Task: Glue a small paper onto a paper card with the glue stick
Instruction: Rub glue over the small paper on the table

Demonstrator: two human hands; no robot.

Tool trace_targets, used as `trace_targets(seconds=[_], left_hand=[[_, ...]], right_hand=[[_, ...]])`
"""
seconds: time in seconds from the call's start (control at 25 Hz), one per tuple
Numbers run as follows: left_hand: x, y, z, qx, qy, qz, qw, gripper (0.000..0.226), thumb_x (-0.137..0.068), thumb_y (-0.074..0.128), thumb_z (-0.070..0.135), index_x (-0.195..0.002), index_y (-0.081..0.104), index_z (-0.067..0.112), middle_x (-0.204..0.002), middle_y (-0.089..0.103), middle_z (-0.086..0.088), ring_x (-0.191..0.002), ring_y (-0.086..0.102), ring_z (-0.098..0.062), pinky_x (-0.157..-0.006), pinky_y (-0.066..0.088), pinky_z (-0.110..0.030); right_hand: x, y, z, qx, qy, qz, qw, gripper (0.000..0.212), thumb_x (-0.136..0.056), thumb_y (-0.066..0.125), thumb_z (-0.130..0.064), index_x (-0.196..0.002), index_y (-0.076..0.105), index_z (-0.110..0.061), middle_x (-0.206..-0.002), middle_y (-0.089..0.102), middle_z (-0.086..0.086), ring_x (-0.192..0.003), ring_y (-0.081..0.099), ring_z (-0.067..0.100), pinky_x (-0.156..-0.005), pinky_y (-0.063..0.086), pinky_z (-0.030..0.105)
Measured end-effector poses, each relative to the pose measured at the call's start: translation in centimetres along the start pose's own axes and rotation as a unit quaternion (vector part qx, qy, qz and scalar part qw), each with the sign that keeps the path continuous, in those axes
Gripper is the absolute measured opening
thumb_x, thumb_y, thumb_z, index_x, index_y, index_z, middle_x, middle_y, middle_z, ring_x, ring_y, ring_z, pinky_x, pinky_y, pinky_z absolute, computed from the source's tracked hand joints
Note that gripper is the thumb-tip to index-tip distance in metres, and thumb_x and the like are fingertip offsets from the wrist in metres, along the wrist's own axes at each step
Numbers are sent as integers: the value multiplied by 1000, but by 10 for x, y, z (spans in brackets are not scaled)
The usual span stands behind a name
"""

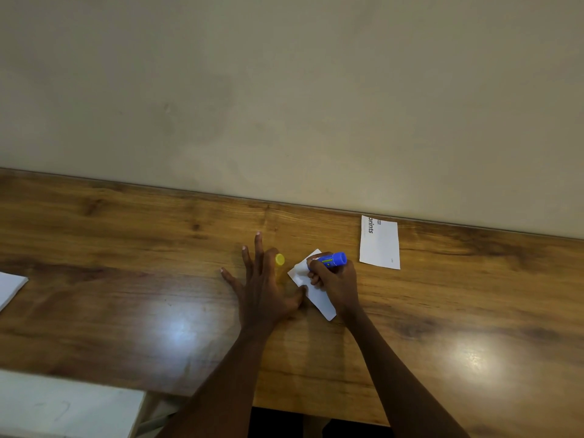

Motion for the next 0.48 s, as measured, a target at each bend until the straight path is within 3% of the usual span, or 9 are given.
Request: trace_targets(seconds=[0.12,0.28,0.48], left_hand=[[0,2,0,-3,3,-1,1000,80,-57,41,72,-121,20,29,-148,-16,7,-136,-13,-23,-100,-6,-71],[0,2,0,-1,4,-7,1000,80,-57,39,71,-122,17,29,-148,-17,7,-136,-14,-24,-100,-8,-71],[0,0,0,5,2,-6,1000,80,-57,40,72,-120,18,29,-149,-15,6,-137,-12,-24,-101,-7,-71]], right_hand=[[-2,3,3,8,-1,-15,1000,4,-78,64,-6,-76,62,-4,-58,60,4,-44,57,-1,-49,46,9],[-1,9,3,71,-18,-36,997,5,-77,66,-9,-74,63,-7,-67,65,15,-50,57,4,-57,47,18],[-2,5,-1,98,-33,-18,994,12,-77,66,-8,-79,63,3,-74,68,28,-50,57,7,-57,49,21]])
Point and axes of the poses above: each hand's wrist, its own x-axis away from the middle knuckle, its own y-axis out of the palm, z = x × y, the point moved 7 cm from there along -x, towards the middle knuckle
